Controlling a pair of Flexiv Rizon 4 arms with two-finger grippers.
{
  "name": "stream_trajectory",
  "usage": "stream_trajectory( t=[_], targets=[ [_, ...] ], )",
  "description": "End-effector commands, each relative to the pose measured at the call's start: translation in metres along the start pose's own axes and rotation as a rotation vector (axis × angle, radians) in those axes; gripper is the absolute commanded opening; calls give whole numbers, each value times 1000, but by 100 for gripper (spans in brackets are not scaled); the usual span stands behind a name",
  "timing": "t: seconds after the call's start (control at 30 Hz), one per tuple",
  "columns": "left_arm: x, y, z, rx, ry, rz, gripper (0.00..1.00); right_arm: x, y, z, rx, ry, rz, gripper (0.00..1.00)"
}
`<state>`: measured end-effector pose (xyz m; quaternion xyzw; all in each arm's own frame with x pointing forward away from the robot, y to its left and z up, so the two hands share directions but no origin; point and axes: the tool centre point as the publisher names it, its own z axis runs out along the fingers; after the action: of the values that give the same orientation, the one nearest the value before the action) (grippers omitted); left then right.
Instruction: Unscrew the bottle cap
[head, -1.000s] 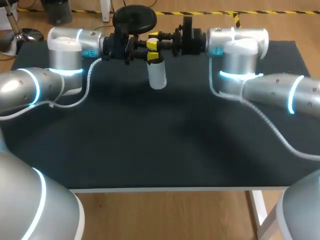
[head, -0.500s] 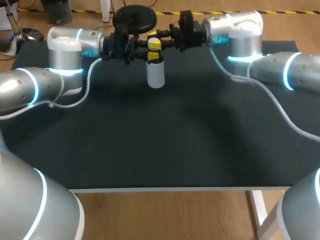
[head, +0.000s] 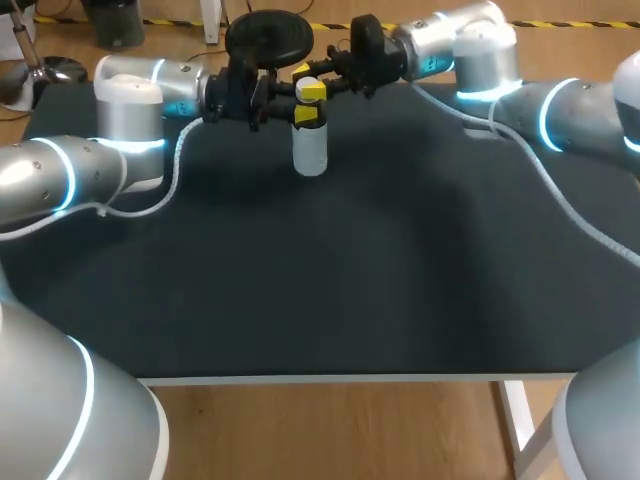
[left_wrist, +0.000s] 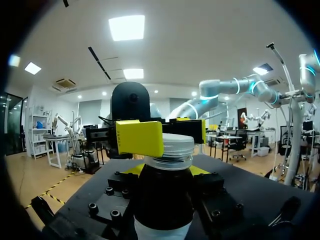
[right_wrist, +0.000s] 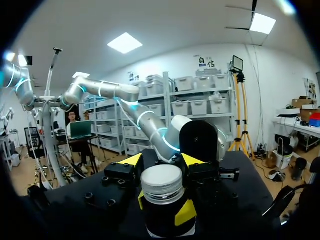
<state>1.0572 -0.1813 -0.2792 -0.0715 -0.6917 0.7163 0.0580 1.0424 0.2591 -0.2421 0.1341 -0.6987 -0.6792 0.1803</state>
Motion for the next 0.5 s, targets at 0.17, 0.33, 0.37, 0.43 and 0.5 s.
stream_trajectory(
  t=[0.17,0.33,0.37,0.43,0.5],
  targets=[
    [-11,0,-1,-4,-8,0,0,5,-4,8,-43,1107,-3,0],
    [-11,0,-1,-4,-8,0,0,-4,2,11,-77,1108,-11,0],
    [-11,0,-1,-4,-8,0,0,-5,3,11,-77,1109,-14,0],
    [-11,0,-1,-4,-8,0,0,-8,7,11,-80,1102,-21,0],
    [-11,0,-1,-4,-8,0,0,-11,11,9,-80,1084,-24,0]
  ],
)
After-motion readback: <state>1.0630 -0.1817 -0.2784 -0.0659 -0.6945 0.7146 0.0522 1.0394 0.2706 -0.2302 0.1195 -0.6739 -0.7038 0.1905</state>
